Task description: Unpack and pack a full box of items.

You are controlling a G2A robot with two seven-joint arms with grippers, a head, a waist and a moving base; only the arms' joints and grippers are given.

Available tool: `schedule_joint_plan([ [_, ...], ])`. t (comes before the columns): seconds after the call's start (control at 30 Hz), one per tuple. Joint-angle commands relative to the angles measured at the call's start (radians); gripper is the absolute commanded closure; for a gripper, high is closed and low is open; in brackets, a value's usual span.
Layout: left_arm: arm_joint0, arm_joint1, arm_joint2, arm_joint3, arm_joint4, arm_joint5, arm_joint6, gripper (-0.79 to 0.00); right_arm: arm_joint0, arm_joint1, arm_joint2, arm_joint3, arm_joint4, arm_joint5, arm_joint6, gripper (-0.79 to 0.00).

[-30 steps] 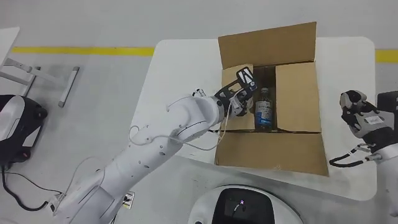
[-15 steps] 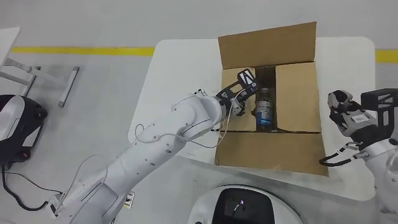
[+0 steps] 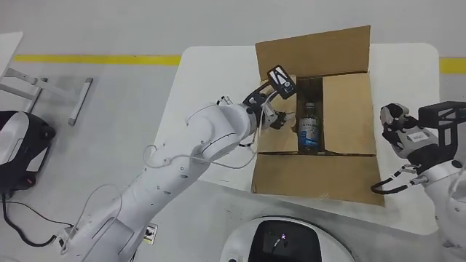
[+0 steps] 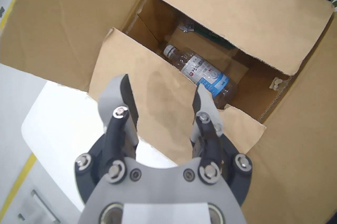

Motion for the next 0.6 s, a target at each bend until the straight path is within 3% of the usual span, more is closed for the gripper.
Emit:
schedule_joint_plan([
  [0.0, 0.023, 0.005, -0.048, -0.039, -0.022, 0.014, -0.013, -0.785, 0.003, 0.0, -0.006, 0.003, -0.002, -0.004, -0.001, 0.0],
  [0.17, 0.098, 0.018, -0.173, -0.133, -0.141, 0.055, -0.051, -0.785, 0.014, 0.0, -0.021, 0.009, -0.004, -0.011, -0.007, 0.0],
  [0.27, 0.134, 0.029, -0.259, -0.207, -0.209, 0.01, -0.092, -0.785, 0.021, 0.0, -0.025, 0.008, -0.007, -0.027, -0.009, 0.0],
  [0.37, 0.18, 0.041, -0.33, -0.255, -0.271, -0.106, -0.108, -0.785, 0.022, 0.001, -0.026, 0.011, -0.004, -0.041, -0.016, 0.0],
  [0.57, 0.293, 0.073, -0.452, -0.249, -0.321, -0.449, -0.137, -0.785, 0.034, 0.002, -0.043, 0.021, -0.009, -0.07, -0.017, 0.0],
])
